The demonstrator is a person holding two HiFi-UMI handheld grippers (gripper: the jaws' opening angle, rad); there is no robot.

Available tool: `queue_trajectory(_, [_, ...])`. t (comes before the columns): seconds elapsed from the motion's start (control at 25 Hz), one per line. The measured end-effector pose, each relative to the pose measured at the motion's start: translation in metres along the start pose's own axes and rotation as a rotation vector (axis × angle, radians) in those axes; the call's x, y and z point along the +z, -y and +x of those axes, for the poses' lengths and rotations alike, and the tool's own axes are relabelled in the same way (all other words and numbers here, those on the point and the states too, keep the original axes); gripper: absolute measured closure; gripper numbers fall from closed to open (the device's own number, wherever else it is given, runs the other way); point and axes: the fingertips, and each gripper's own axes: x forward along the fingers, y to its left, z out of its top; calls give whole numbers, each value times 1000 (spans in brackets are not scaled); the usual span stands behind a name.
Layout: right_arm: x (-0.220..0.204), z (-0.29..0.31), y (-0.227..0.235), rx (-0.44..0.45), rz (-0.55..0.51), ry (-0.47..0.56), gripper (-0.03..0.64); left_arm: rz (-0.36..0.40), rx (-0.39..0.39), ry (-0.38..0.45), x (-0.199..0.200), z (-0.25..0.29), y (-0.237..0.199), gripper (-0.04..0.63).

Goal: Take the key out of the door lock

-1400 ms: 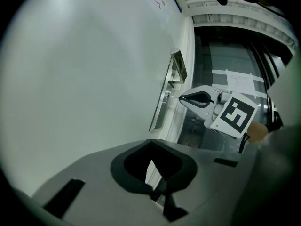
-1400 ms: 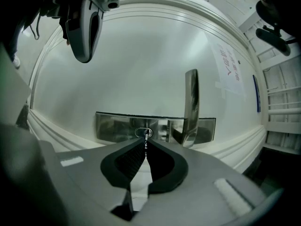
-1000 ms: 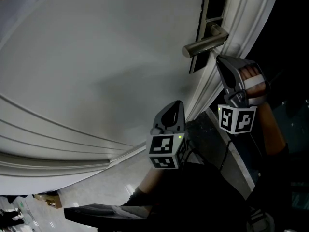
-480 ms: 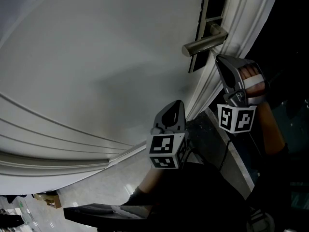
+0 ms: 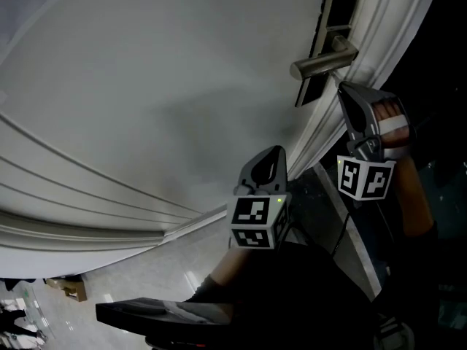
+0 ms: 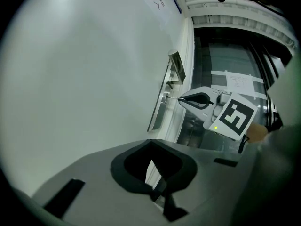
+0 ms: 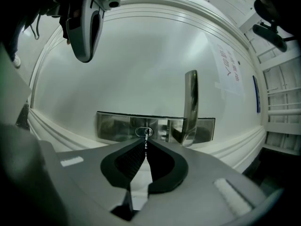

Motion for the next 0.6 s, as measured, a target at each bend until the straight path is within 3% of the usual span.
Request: queue_trajectory(0.6, [-2, 0, 0, 1, -6, -1, 604, 4, -11, 11, 4, 3, 3, 595])
